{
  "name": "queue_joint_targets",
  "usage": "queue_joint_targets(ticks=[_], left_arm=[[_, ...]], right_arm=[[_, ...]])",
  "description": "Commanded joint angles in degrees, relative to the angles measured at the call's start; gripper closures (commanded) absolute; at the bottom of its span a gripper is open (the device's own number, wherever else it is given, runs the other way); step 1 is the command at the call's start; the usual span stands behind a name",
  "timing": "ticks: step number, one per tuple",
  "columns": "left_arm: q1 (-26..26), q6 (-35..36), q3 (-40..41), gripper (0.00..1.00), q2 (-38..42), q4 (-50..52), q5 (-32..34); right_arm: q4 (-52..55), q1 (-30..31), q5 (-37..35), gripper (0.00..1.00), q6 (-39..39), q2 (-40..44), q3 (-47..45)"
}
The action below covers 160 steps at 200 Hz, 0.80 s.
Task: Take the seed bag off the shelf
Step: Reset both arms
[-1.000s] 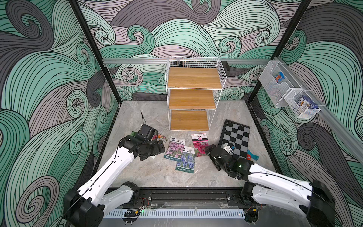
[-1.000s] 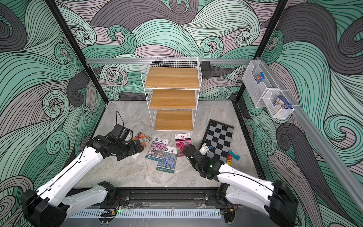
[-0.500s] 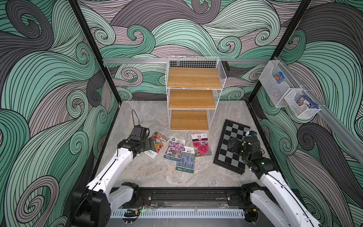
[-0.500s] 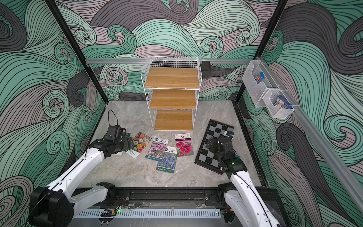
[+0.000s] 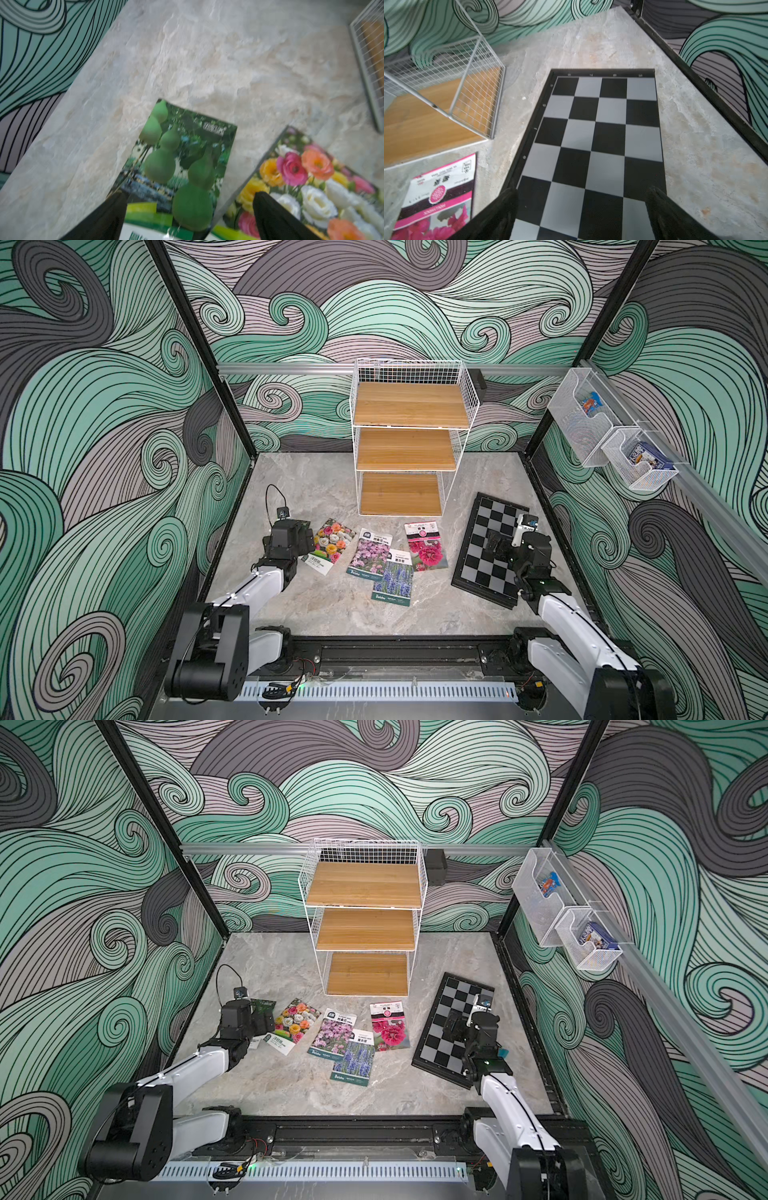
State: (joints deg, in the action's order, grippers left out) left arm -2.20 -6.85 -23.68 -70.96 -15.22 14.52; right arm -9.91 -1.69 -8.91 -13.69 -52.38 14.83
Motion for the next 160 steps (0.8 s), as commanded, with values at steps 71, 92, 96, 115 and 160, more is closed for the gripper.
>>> queue_joint_targets(ticks=[71,92,96,115,160], left_arm=[[4.65,3.52,0.04,0.01,-18.6,-34.15,-17.39],[4.61,4.34,-1.3,0.01,-17.76,-30.25,-18.18],[4.61,4.62,-1.05,0.01,-18.08,-30.94,-18.44],[4.58,5.53,0.47,0.01,-20.2,-37.81,-20.16],[4.56,5.97,-0.06,0.01,-20.05,-36.7,-21.7]], right_arm=[[-22.76,-0.5,6.23,0.01,8.85,-12.23,0.67],[-25.99,-0.5,10.03,0.01,10.24,-17.71,3.18],[-26.66,-0.51,10.33,0.01,10.35,-18.59,3.57],[-28.89,-0.5,11.11,0.01,10.96,-22.85,5.58],[-29.29,-1.2,11.91,0.01,10.74,-26.72,8.57]])
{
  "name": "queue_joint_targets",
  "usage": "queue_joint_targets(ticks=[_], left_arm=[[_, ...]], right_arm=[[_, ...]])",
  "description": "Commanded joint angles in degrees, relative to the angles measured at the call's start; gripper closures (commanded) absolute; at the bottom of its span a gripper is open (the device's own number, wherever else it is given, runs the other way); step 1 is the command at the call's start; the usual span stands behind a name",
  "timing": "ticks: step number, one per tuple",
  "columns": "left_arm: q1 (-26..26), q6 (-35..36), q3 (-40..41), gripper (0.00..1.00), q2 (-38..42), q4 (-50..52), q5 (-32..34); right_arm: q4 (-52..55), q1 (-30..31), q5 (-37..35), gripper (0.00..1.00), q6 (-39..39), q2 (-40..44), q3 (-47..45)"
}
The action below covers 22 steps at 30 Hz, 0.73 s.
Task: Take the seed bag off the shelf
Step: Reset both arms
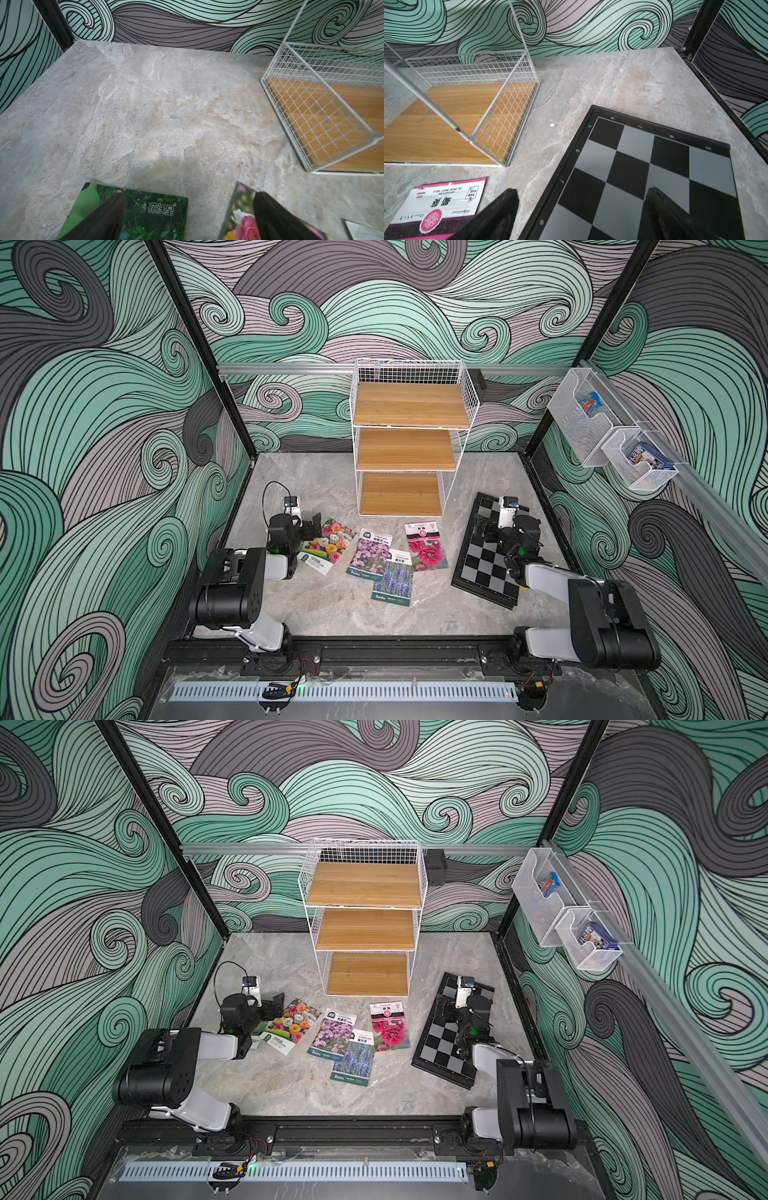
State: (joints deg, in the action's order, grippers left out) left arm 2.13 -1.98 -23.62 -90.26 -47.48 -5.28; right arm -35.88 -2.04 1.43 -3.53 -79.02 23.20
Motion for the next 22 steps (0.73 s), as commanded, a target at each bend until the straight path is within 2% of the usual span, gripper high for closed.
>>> queue_joint_targets(ticks=[1,4,6,7,9,11,13,15,22], left_arm=[[0.24,1.1,-0.16,0.01,-0.69,-4.27,-1.91],[0.24,1.1,-0.49,0.01,-0.26,-2.32,-1.8],[0.24,1.01,-0.29,0.01,-0.47,-3.42,-1.75],[0.24,0.95,-0.45,0.01,-0.32,-2.74,-1.58],[0.23,1.01,-0.28,0.01,-0.53,-3.49,-1.5],[0.12,1.16,-0.29,0.01,-0.39,-3.29,-1.59],[0.12,1.19,-0.36,0.01,-0.51,-3.34,-1.66],[0.14,1.18,-0.33,0.01,-0.49,-3.4,-1.67],[0.15,1.04,-0.85,0.01,-0.8,-2.53,-1.49]], right_arm=[[-3.63,-0.85,1.61,0.01,0.51,-0.08,0.1],[-8.48,-0.99,3.02,0.01,1.72,-2.35,-0.79],[-14.89,-0.94,3.85,0.01,2.36,-7.13,-1.25],[-14.73,-0.15,3.95,0.01,3.53,-8.28,-0.84],[-19.72,1.83,1.41,0.01,5.12,-11.32,-1.69],[-15.65,2.04,0.42,0.01,4.94,-9.7,-1.11],[-18.76,2.04,0.54,0.01,5.02,-11.1,-1.32],[-15.88,1.95,0.68,0.01,5.18,-10.25,-0.75],[-16.31,3.18,0.15,0.01,6.67,-10.52,-0.68]])
